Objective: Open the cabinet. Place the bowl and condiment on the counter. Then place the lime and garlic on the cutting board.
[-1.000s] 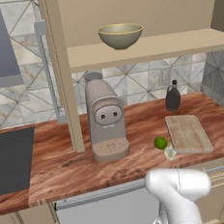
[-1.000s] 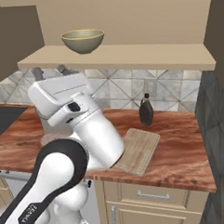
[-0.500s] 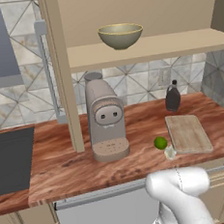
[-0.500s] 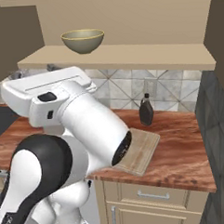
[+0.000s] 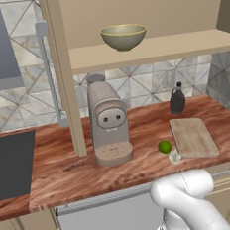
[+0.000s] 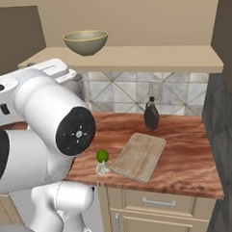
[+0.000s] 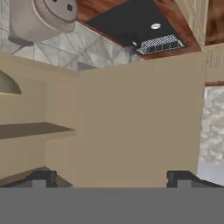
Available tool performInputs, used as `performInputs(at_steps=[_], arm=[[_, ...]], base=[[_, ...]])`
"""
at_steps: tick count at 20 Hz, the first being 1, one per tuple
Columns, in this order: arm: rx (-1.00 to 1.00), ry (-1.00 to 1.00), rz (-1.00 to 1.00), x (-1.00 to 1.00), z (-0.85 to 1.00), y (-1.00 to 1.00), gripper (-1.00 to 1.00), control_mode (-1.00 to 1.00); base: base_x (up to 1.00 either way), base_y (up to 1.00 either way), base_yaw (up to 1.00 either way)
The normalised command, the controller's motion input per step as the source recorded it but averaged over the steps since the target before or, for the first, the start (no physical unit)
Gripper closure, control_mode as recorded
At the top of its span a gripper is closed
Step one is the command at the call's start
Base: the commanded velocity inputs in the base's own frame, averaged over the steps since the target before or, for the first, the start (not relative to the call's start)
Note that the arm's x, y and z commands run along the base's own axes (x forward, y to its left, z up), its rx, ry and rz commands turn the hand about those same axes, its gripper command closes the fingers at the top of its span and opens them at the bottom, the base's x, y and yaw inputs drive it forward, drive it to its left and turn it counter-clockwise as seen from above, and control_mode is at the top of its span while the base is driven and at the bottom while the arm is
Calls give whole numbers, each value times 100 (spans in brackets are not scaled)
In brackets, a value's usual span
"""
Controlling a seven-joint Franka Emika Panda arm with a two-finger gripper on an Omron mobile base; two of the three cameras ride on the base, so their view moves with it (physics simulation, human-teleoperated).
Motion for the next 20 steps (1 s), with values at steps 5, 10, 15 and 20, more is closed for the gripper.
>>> performInputs(at_steps=[5, 10, 15, 20], arm=[[-22, 0, -21, 6, 0, 0, -100, -100], [-15, 0, -26, 30, 0, 0, -100, -100], [-9, 1, -18, 48, -11, 0, -100, -100], [-6, 0, -1, 52, -17, 0, -100, -100]], base=[[0, 0, 0], [0, 0, 0], [0, 0, 0], [0, 0, 0]])
